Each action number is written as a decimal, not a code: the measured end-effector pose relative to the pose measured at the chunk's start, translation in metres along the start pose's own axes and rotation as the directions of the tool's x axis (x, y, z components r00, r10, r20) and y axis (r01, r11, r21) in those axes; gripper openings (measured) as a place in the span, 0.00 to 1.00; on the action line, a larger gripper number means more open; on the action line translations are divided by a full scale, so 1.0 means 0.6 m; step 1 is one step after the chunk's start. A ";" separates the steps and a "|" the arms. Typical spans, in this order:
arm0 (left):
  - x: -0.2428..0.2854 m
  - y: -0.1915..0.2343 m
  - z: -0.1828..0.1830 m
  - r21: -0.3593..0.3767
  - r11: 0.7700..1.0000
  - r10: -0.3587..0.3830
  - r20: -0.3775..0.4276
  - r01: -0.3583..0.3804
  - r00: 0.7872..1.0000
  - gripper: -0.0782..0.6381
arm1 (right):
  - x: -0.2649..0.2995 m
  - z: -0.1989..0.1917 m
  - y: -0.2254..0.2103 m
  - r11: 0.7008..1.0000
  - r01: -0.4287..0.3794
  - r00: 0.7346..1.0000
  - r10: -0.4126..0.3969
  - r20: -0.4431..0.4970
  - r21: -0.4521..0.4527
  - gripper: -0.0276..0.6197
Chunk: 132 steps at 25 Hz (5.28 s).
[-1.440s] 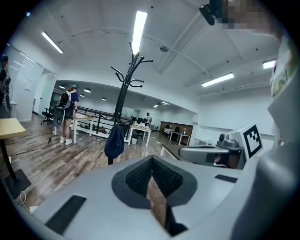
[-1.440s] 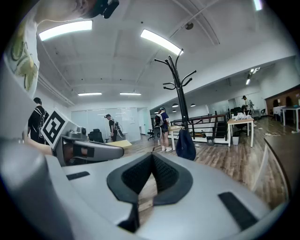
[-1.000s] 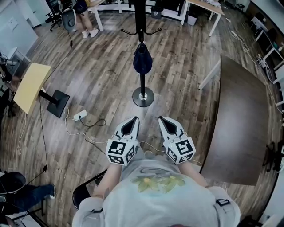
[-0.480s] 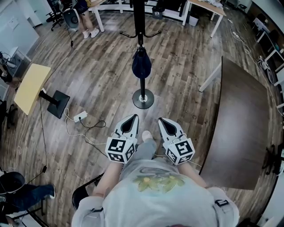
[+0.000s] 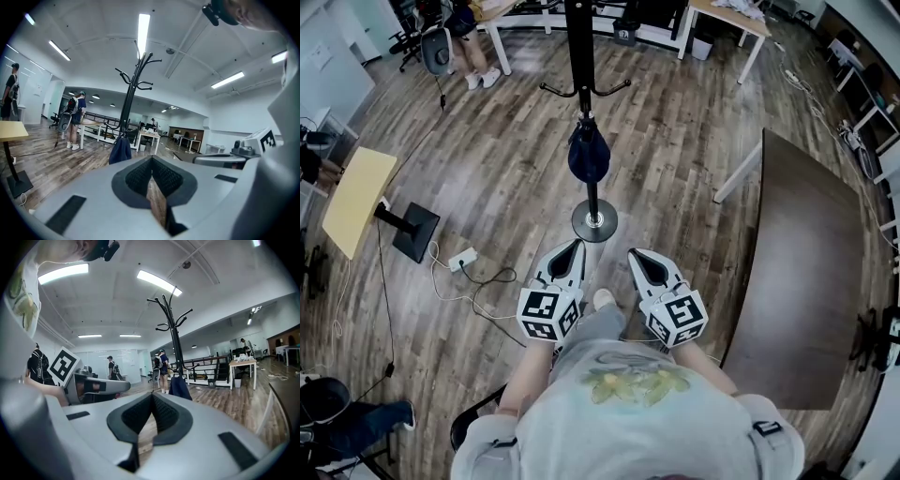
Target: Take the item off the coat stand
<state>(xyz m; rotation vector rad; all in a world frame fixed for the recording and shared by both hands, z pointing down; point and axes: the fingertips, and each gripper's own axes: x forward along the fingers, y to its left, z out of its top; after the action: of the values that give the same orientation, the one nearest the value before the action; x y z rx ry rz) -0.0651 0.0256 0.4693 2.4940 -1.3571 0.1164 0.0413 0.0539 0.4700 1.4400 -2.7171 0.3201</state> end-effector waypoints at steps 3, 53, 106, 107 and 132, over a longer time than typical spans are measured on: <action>0.015 0.011 0.002 -0.005 1.000 0.002 -0.011 -0.002 1.000 0.13 | 0.015 0.004 -0.011 1.000 -0.001 1.000 0.001 -0.005 -0.001 0.05; 0.276 0.155 0.089 0.114 0.986 0.122 0.013 -0.122 0.992 0.55 | 0.198 0.030 -0.139 1.000 -0.016 0.999 0.015 -0.051 -0.020 0.05; 0.413 0.249 0.016 0.149 0.962 0.249 -0.150 -0.227 0.957 0.38 | 0.298 0.062 -0.236 0.999 -0.048 0.998 0.047 -0.042 -0.016 0.05; 0.411 0.251 0.017 0.153 0.960 0.256 -0.144 -0.234 0.956 0.32 | 0.297 0.061 -0.237 0.999 -0.045 0.998 0.045 -0.043 -0.016 0.05; 0.407 0.244 0.023 0.184 0.957 0.252 -0.144 -0.224 0.957 0.15 | 0.296 0.043 -0.234 0.999 -0.034 0.998 0.035 -0.056 0.015 0.05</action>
<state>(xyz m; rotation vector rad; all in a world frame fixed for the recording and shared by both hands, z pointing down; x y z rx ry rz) -0.0533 -0.2502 0.5405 2.3736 -1.6296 0.4975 0.0578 -0.1723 0.4919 1.3667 -2.7033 0.3762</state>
